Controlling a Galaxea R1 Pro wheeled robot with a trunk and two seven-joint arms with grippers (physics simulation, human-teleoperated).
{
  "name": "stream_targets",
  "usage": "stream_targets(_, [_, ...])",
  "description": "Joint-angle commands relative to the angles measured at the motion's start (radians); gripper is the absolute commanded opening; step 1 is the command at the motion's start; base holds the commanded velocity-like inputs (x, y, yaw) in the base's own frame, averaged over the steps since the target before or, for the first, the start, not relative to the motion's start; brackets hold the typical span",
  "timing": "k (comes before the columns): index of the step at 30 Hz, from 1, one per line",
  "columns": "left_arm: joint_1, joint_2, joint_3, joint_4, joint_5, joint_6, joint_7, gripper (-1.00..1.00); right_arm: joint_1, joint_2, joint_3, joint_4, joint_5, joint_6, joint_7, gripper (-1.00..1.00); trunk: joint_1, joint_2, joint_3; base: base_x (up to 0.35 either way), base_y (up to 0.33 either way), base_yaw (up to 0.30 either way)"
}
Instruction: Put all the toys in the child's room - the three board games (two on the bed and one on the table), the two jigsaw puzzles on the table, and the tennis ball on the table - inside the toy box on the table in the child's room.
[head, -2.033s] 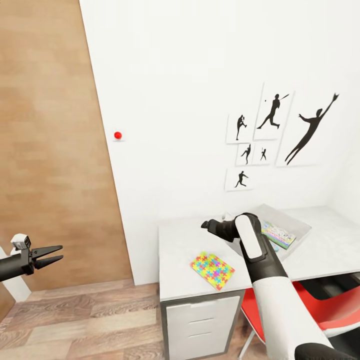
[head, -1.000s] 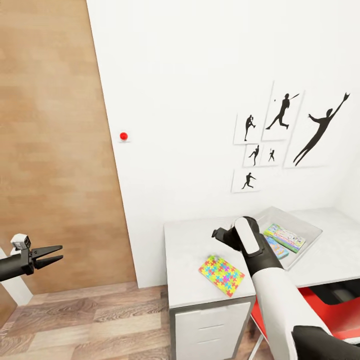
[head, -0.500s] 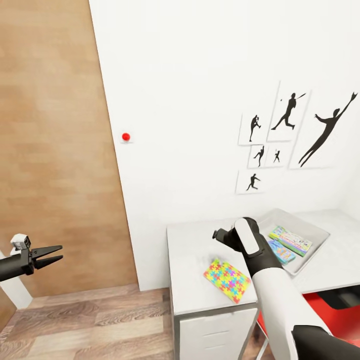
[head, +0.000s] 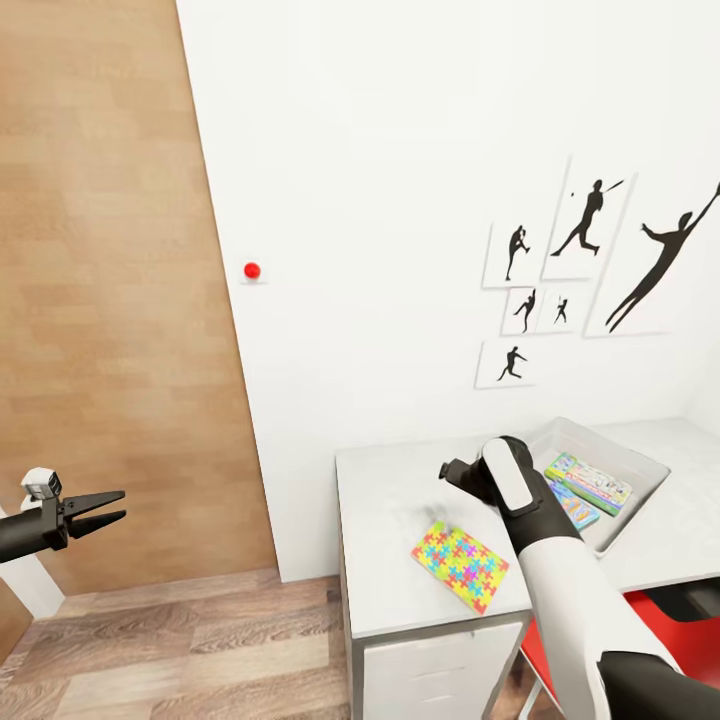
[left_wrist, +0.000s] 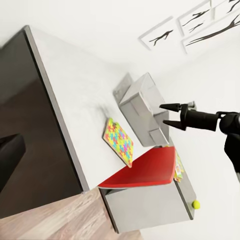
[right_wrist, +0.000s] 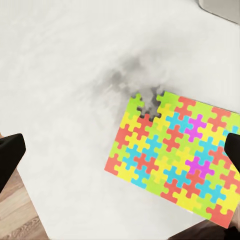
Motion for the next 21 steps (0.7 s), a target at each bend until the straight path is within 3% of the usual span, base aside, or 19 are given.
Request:
stream_targets(1, [-0.001, 0.0, 0.0, 0.0, -0.001, 0.011, -0.004, 1.0, 0.001, 0.0, -0.002, -0.001, -0.011, 0.002, -0.01, 1.0, 0.001, -0.003, -0.003, 0.001, 0.0, 0.0])
stream_targets(12, [-0.001, 0.0, 0.0, 0.0, -0.001, 0.011, -0.004, 1.0, 0.005, 0.0, -0.009, 0.021, -0.012, 0.001, -0.007, 1.0, 0.001, -0.003, -0.009, 0.0, 0.0, 0.0])
stream_targets(21, [-0.001, 0.0, 0.0, 0.0, -0.002, 0.011, -0.004, 1.0, 0.005, -0.002, -0.054, 0.025, -0.006, -0.002, -0.006, 1.0, 0.001, -0.003, -0.022, 0.0, 0.0, 0.0])
